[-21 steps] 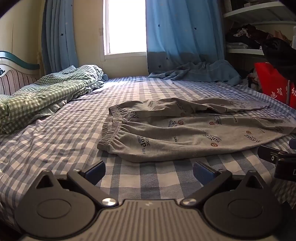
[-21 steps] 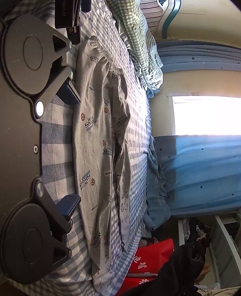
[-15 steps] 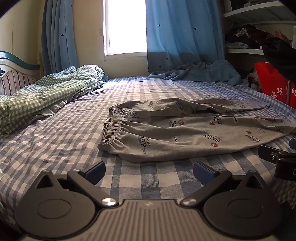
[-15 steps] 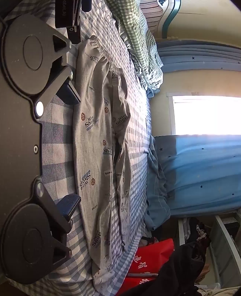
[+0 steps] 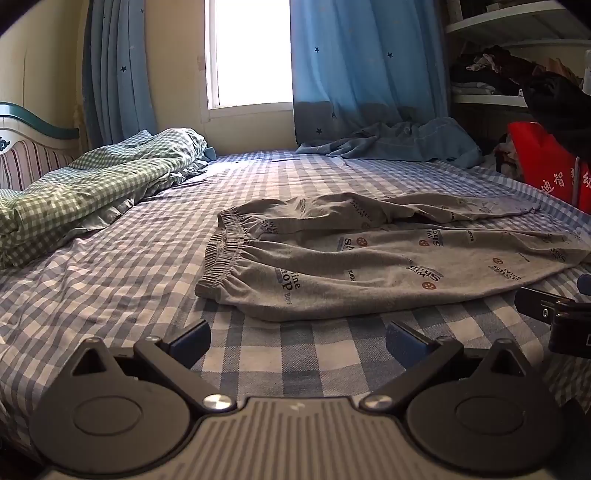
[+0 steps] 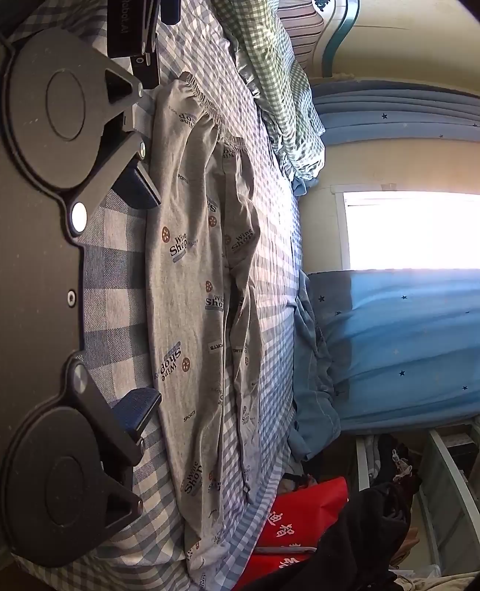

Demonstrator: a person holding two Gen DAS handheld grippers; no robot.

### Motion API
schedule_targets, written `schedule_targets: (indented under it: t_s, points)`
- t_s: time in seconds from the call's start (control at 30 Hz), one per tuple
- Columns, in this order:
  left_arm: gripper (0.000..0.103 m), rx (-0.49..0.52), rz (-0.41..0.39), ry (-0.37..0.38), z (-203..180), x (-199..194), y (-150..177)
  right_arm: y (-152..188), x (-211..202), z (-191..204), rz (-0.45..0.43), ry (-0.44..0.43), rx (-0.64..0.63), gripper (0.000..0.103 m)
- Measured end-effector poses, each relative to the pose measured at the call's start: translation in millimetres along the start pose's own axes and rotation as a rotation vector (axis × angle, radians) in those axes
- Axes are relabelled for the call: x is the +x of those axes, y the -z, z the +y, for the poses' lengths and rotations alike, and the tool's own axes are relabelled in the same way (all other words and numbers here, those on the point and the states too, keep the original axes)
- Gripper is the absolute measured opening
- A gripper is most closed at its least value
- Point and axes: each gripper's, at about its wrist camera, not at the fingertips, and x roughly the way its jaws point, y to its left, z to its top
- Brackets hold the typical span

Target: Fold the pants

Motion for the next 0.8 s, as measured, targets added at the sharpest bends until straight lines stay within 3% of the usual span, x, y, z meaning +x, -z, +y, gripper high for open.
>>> schedule_targets:
  t_s: [0.8]
  points:
    - [0.103,0.008,0.007,-0.003,2.1,2.4,2.3,0.9,2.8,1.2,0.005,-0.002,0.002,0.102]
